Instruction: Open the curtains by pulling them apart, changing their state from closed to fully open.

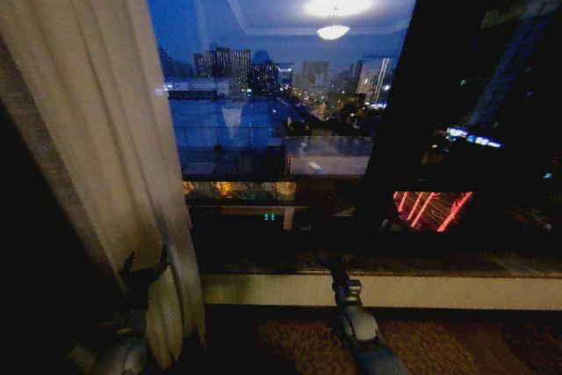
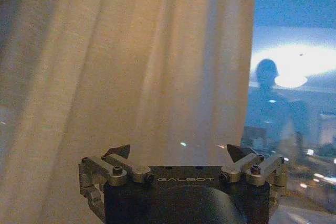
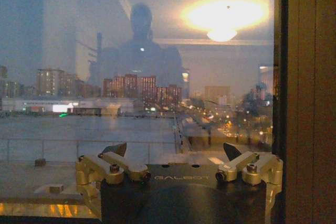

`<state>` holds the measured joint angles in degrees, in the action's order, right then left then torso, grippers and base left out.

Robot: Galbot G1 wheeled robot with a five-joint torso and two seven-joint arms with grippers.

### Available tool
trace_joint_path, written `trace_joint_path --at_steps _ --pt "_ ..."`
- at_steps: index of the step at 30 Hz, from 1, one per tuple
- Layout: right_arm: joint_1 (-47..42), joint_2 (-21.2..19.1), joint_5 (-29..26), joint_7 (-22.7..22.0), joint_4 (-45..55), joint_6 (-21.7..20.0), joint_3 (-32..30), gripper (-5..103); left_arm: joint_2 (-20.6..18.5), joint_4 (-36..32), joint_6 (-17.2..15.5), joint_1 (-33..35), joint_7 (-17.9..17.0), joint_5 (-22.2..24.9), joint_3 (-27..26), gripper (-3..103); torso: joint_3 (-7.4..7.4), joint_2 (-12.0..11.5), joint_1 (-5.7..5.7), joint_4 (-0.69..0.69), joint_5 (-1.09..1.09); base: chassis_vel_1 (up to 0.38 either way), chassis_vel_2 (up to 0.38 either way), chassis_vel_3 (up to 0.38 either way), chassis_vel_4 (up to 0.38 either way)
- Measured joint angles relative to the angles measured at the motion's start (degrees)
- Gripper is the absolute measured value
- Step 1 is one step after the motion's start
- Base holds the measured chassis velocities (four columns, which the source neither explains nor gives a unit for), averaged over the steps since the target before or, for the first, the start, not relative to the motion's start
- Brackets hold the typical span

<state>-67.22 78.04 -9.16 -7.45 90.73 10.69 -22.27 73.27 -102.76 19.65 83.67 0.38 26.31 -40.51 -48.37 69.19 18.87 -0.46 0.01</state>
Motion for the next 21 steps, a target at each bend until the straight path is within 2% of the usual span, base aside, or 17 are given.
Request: trace_joint_path --at_steps 10,21 --pt "0.0 0.0 0.0 0.0 0.0 0.0 0.0 100 0.85 -0.42 0.18 0.64 4.19 0.02 0.55 100 0.0 0.0 0.0 0.0 -0.01 0.0 0.0 0.0 0.0" --pt "0.0 0.0 0.0 0.0 0.0 0.0 0.0 100 0.82 -0.17 0.25 0.53 4.65 -0.15 0.4 100 0.0 -0.01 0.0 0.0 -0.01 0.0 0.0 0.0 0.0"
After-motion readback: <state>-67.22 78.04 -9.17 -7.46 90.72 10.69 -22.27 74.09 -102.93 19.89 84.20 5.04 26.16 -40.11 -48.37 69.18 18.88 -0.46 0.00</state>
